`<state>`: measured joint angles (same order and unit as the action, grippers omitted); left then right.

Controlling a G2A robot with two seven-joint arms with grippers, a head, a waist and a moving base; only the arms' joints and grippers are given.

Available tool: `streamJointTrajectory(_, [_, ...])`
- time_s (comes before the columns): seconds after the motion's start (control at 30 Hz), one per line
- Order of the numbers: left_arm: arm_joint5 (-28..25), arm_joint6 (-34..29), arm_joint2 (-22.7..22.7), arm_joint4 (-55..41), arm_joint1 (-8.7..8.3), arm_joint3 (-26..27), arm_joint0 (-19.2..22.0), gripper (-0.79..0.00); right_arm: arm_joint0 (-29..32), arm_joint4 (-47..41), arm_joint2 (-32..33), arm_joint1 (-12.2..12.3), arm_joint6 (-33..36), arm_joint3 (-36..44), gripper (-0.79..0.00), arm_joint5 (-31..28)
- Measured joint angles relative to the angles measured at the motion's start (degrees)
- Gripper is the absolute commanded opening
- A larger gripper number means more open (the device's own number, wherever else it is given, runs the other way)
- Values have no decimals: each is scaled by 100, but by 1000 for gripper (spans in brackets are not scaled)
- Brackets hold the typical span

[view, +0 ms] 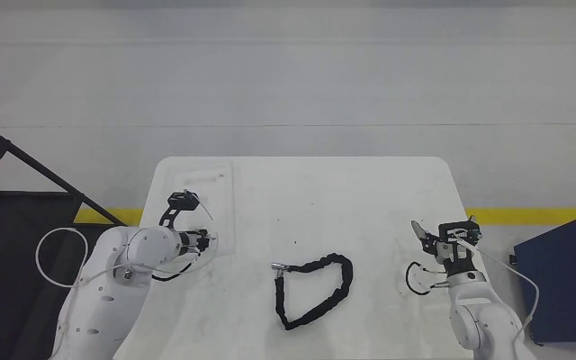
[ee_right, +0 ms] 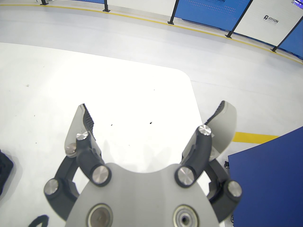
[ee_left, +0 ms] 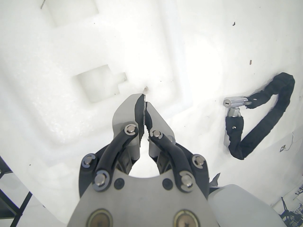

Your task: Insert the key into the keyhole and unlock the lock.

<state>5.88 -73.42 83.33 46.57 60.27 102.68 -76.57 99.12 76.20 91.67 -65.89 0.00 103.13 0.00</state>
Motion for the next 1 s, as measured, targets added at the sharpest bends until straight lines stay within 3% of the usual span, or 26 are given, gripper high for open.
streamJointTrajectory(0.63, [113, 16, 626, -234, -105, 503, -239, -785, 0, 0, 0, 0, 0, 0, 0, 0])
streamJointTrajectory(0.83, [183, -168, 1642, -1827, -132, 803, -478, -785, 0, 0, 0, 0, 0, 0, 0, 0])
streamJointTrajectory(1.0, [-860, -609, 2507, -3722, -167, 634, -867, -785, 0, 0, 0, 0, 0, 0, 0, 0])
